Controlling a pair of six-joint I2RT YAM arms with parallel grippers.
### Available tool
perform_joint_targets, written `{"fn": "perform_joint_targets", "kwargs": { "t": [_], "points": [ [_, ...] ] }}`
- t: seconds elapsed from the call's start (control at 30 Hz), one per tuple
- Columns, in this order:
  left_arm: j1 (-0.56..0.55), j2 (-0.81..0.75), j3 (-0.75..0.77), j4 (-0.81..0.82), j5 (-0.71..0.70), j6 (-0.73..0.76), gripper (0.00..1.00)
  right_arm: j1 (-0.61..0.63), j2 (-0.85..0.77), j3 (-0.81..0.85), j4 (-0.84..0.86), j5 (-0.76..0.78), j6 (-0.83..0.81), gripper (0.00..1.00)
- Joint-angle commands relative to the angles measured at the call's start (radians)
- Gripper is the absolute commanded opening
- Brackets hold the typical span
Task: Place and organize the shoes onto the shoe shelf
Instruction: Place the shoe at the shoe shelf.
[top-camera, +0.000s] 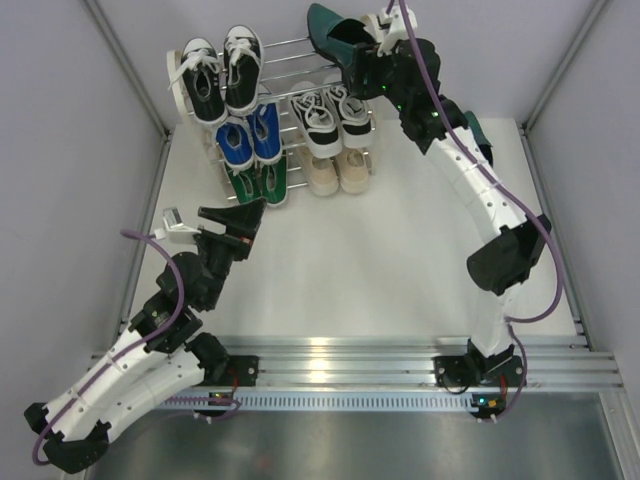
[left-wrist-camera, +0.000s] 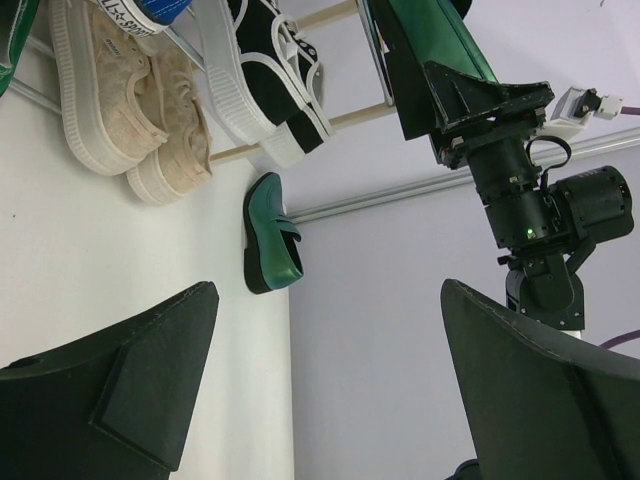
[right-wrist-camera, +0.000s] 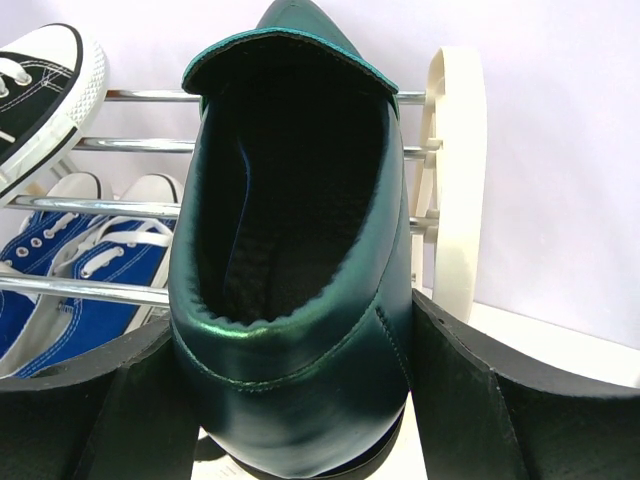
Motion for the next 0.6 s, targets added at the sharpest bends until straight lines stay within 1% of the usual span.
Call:
{"fn": "perform_joint_targets", "kwargs": {
  "t": [0.0,0.03,0.1,0.13,0.2,0.23,0.3,0.33,0.4,0.43,0.47,0.57],
  "points": [
    [-0.002,-0.004,0.003,0.022,-0.007,-0.011,0.98,0.019,-0.041,0.024,0.177,0.026,0.02,0.19],
    [-0.002,-0.004,0.005,0.022,-0.005,-0.011,0.98,0.019,-0.05,0.021,0.177,0.023,0.017,0.27],
    [-0.002,0.003,0.008,0.025,-0.002,-0.009,0.98,0.019,-0.061,0.004,0.18,0.003,0.008,0.35],
    [-0.002,0.005,0.012,0.025,0.001,-0.009,0.98,0.019,-0.072,0.0,0.181,-0.003,0.001,0.43],
    [-0.002,0.008,0.015,0.028,0.004,-0.006,0.98,0.019,-0.087,-0.016,0.186,-0.018,0.0,0.51],
    [-0.002,0.009,0.015,0.027,0.007,-0.006,0.98,0.019,-0.103,-0.022,0.187,-0.025,-0.003,0.59],
    [-0.002,0.009,0.021,0.027,0.015,-0.003,0.98,0.02,-0.121,-0.039,0.191,-0.035,-0.006,0.68],
    [-0.002,0.012,0.023,0.027,0.02,-0.001,0.98,0.019,-0.141,-0.045,0.195,-0.034,-0.012,0.76],
    [-0.002,0.014,0.024,0.027,0.026,0.0,0.98,0.02,-0.159,-0.063,0.198,-0.031,-0.019,0.85],
    [-0.002,0.016,0.026,0.03,0.027,0.0,0.98,0.019,-0.175,-0.068,0.198,-0.029,-0.025,0.97],
    [-0.002,0.016,0.028,0.03,0.033,0.002,0.98,0.02,-0.182,-0.08,0.2,-0.026,-0.026,0.99],
    [-0.002,0.019,0.031,0.03,0.043,0.003,0.98,0.017,-0.207,-0.106,0.195,-0.028,-0.034,0.99]
  ]
}}
